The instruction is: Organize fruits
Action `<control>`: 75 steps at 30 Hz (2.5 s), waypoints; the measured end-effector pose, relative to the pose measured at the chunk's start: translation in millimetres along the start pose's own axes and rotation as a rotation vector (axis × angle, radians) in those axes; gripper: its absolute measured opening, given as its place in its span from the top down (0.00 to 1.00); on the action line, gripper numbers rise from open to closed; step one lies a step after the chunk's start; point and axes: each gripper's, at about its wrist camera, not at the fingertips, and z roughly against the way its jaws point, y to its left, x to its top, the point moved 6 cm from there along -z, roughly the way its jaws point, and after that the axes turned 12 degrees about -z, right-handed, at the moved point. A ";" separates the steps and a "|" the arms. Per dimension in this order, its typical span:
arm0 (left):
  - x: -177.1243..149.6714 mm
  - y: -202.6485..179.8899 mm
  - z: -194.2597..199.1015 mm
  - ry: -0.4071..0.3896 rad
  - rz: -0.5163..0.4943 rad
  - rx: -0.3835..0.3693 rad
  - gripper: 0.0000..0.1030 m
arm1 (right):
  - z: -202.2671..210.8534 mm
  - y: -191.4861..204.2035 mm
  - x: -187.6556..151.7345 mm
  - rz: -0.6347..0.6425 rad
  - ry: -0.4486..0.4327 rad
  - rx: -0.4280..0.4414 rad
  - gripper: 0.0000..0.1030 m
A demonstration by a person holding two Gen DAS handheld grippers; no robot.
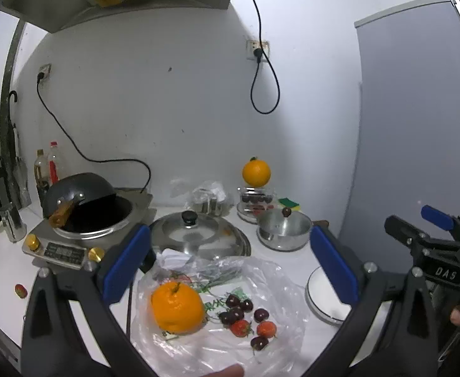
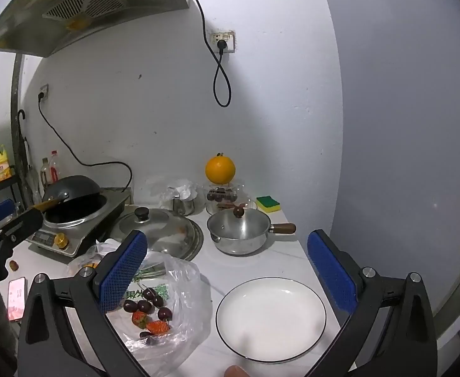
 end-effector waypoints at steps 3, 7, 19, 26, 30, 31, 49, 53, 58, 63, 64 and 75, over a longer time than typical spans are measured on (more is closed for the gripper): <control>2.7 0.1 3.3 -0.009 0.001 -0.007 0.01 | 1.7 -3.6 0.0 -0.009 -0.004 -0.005 0.00; 5.6 -5.6 4.4 -0.015 -0.018 -0.009 0.01 | 3.6 -7.6 1.9 -0.015 -0.009 -0.010 0.00; 1.0 -2.2 3.7 0.001 -0.002 -0.011 0.01 | 0.3 -6.0 1.7 -0.011 0.016 -0.001 0.00; -1.9 -3.4 1.7 0.008 0.004 -0.017 0.01 | -2.3 -5.0 0.5 -0.010 0.027 -0.007 0.00; -1.0 -3.9 1.0 0.010 0.003 -0.018 0.01 | -3.8 -4.7 0.0 -0.008 0.030 -0.006 0.00; -1.3 -4.3 0.9 0.010 0.004 -0.017 0.01 | -4.1 -4.2 -0.2 -0.007 0.031 -0.006 0.00; -5.3 4.4 4.6 0.005 0.015 -0.015 0.01 | -4.2 -0.2 -4.5 0.002 0.040 -0.006 0.00; -5.4 4.9 5.5 0.003 0.017 -0.015 0.01 | -4.1 -0.4 -4.7 0.002 0.040 -0.005 0.00; -4.5 4.9 8.1 -0.004 0.017 -0.013 0.01 | -4.4 0.1 -4.7 0.002 0.040 -0.005 0.00; -4.2 5.1 8.5 -0.004 0.018 -0.013 0.01 | -4.3 0.0 -4.9 0.002 0.040 -0.005 0.00; -4.3 5.0 8.5 -0.004 0.018 -0.013 0.01 | -4.0 0.0 -4.8 0.002 0.040 -0.005 0.00; -7.0 5.0 6.6 0.011 0.019 -0.020 0.01 | -6.8 -0.1 -7.5 0.007 0.049 -0.006 0.00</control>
